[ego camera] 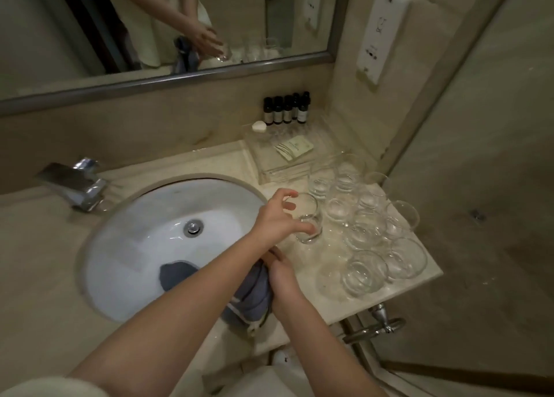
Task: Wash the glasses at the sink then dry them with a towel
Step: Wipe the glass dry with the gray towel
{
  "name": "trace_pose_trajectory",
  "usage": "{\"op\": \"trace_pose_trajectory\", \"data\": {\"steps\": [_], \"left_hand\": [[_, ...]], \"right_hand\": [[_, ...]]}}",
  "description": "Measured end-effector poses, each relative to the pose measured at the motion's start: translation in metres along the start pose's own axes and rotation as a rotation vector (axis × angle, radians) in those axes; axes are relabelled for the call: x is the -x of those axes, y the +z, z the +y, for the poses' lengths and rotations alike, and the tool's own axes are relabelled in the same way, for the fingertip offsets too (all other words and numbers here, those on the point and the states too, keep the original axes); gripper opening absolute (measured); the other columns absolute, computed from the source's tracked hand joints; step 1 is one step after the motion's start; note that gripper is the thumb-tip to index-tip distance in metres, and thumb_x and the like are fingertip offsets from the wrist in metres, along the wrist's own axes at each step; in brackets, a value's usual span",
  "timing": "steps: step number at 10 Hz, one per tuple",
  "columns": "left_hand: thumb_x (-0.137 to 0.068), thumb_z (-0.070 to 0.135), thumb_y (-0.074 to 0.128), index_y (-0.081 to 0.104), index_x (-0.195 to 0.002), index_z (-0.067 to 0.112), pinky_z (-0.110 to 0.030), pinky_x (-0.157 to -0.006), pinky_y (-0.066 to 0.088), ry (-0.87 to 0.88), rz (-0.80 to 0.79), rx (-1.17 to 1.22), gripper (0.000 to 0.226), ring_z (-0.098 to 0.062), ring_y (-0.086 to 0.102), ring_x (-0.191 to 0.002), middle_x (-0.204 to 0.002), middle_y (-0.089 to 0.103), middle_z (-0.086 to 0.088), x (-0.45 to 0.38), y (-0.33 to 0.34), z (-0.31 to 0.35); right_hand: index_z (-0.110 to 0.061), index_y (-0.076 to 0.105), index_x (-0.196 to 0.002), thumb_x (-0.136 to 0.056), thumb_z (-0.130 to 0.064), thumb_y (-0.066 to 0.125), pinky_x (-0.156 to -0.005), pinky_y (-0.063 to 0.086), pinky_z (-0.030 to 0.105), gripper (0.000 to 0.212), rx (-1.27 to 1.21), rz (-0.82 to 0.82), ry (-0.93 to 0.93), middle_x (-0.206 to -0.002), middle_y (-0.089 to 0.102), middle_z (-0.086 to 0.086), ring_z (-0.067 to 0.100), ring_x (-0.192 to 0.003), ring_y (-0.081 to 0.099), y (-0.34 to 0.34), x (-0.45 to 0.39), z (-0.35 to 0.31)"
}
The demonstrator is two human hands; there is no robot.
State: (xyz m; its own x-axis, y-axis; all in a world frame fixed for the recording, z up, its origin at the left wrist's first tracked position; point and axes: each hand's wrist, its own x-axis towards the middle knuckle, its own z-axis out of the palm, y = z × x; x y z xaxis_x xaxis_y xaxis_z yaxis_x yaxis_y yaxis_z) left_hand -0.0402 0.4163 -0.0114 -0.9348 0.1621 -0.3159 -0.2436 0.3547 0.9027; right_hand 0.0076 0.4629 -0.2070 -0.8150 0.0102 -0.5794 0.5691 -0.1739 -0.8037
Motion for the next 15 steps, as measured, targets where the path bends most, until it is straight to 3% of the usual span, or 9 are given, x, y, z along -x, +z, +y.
{"op": "trace_pose_trajectory", "data": {"steps": [2,5,7,8,9,11,13,14,15], "left_hand": [[-0.044,0.023,0.092,0.054,-0.119,0.030,-0.028,-0.086,0.050,0.016,0.138,0.385,0.084,-0.013,0.063,-0.097,-0.107,0.064,-0.002,0.044,-0.079,0.014],[-0.044,0.034,0.081,0.054,-0.113,0.020,-0.045,-0.090,0.052,0.067,0.353,0.835,0.075,-0.018,0.069,-0.090,-0.097,0.072,-0.003,0.122,-0.193,-0.003],[-0.068,0.035,0.073,0.054,-0.128,0.006,-0.036,-0.065,0.058,0.071,0.553,1.031,0.070,-0.023,0.069,-0.085,-0.117,0.058,-0.011,0.152,-0.233,-0.031],[-0.084,0.037,0.067,0.050,-0.129,0.020,-0.037,-0.066,0.054,0.062,0.678,1.068,0.051,-0.032,0.066,-0.095,-0.120,0.059,-0.014,0.161,-0.240,-0.042],[-0.090,0.037,0.061,0.052,-0.117,0.029,-0.039,-0.070,0.054,0.078,0.724,1.042,0.030,-0.031,0.065,-0.094,-0.112,0.064,-0.011,0.166,-0.240,-0.050],[-0.067,0.039,0.071,0.050,-0.113,0.024,-0.019,-0.057,0.052,0.169,0.742,1.009,0.052,-0.005,0.069,-0.066,-0.079,0.071,0.007,0.172,-0.239,-0.055],[-0.073,0.046,0.073,0.050,-0.110,0.014,-0.024,-0.059,0.053,0.117,0.778,0.988,0.054,-0.008,0.069,-0.069,-0.070,0.069,0.010,0.173,-0.250,-0.065],[-0.066,0.059,0.075,0.054,-0.122,0.009,-0.033,-0.071,0.055,0.073,0.663,0.989,0.078,-0.027,0.071,-0.094,-0.109,0.070,-0.014,0.177,-0.253,-0.062],[-0.068,0.054,0.071,0.056,-0.117,0.008,-0.031,-0.065,0.055,0.087,0.607,0.988,0.068,-0.026,0.071,-0.082,-0.100,0.070,-0.016,0.180,-0.255,-0.059]], "right_hand": [[-0.028,0.068,-0.112,-0.087,-0.043,0.066,-0.096,0.050,0.055,0.029,-0.006,-0.091,-0.067,-0.109,0.073,0.001,0.024,-0.104,0.068,0.062,0.043,-0.059],[-0.007,0.068,-0.108,-0.098,-0.017,0.054,-0.095,0.047,0.036,0.020,-0.064,-0.114,-0.179,-0.104,0.069,0.020,0.023,-0.096,0.064,0.156,0.126,-0.117],[-0.039,0.060,-0.124,-0.098,-0.032,0.052,-0.102,0.044,0.028,0.028,0.020,-0.094,-0.434,-0.124,0.063,-0.011,0.005,-0.115,0.057,0.200,0.163,-0.134],[-0.052,0.054,-0.117,-0.099,-0.028,0.051,-0.088,0.042,0.007,0.029,0.057,-0.161,-0.607,-0.117,0.058,-0.029,-0.016,-0.108,0.053,0.215,0.185,-0.146],[-0.052,0.045,-0.124,-0.099,-0.031,0.051,-0.094,0.039,0.006,0.034,0.173,-0.200,-0.808,-0.130,0.052,-0.027,-0.015,-0.118,0.048,0.232,0.204,-0.149],[-0.046,0.018,-0.141,-0.093,-0.050,0.032,-0.076,0.034,-0.006,0.050,0.616,-0.259,-1.092,-0.156,0.024,-0.013,-0.039,-0.110,0.022,0.259,0.221,-0.142],[-0.064,0.007,-0.133,-0.093,-0.056,0.032,-0.074,0.038,0.000,0.047,0.682,-0.346,-1.019,-0.157,0.016,-0.023,-0.035,-0.111,0.026,0.266,0.226,-0.150],[-0.074,0.006,-0.131,-0.090,-0.060,0.032,-0.079,0.033,-0.005,0.050,0.606,-0.335,-0.964,-0.153,0.020,-0.028,-0.030,-0.119,0.028,0.264,0.224,-0.150],[-0.080,0.009,-0.124,-0.092,-0.053,0.038,-0.085,0.033,-0.003,0.051,0.508,-0.333,-0.873,-0.149,0.027,-0.030,-0.025,-0.120,0.034,0.262,0.222,-0.152]]}}
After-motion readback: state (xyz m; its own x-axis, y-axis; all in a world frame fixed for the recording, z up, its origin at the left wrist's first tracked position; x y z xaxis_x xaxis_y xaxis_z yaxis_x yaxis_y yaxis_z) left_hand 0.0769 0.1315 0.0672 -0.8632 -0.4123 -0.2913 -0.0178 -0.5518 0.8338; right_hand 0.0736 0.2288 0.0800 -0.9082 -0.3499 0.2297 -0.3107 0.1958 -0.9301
